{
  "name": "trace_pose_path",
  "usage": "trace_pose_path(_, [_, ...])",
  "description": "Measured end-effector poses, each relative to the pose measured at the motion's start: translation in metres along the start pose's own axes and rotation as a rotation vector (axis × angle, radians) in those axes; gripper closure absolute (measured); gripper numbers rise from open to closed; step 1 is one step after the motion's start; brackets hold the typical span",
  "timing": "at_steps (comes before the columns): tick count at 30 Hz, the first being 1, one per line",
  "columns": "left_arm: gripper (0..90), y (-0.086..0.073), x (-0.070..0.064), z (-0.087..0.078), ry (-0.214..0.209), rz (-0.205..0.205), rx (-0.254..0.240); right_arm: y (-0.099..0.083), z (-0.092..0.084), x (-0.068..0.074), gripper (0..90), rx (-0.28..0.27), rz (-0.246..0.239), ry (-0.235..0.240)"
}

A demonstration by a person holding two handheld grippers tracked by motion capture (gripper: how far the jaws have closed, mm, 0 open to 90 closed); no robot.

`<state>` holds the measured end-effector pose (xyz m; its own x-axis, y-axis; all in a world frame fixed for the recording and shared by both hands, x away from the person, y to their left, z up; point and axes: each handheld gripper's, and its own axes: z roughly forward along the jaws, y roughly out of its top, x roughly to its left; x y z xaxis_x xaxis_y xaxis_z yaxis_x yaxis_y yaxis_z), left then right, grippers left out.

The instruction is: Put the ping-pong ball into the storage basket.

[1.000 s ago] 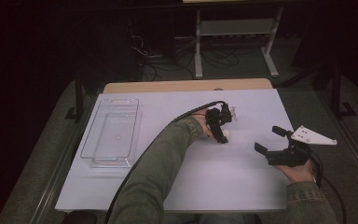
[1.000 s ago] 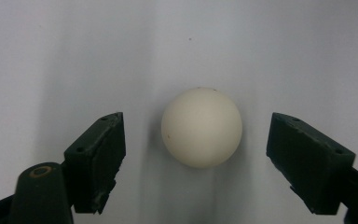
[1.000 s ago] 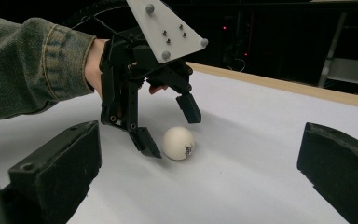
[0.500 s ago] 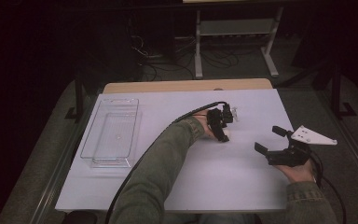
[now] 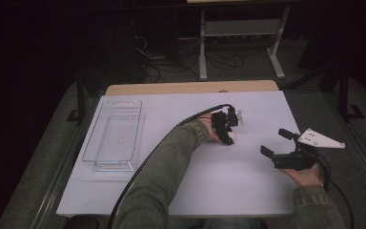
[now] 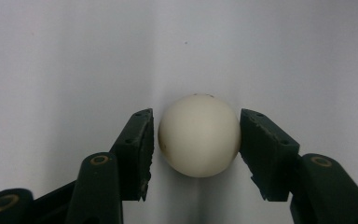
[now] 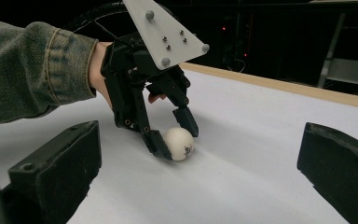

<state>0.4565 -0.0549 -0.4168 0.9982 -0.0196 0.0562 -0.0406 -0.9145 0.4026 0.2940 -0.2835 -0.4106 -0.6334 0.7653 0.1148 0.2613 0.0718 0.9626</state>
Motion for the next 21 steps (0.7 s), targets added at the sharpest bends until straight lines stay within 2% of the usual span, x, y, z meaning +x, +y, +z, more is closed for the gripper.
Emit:
trace_pose_path(3, [50.0, -0.0001, 0.0003, 0.0002, 0.0, 0.0, 0.003, 0.0, 0.0001, 0.0002, 0.0, 0.0, -0.001, 0.0])
trace_pose_path(12, [50.6, -0.0006, 0.0005, -0.0012, -0.002, 0.002, 0.004, -0.0001, 0.0005, 0.0001, 0.0, 0.002, -0.001, 0.002])
trace_pose_path(21, [50.7, 0.0005, 0.0, -0.0097, -0.004, 0.006, -0.006, -0.0001, 0.0008, 0.0003, 0.0, 0.003, -0.001, 0.0])
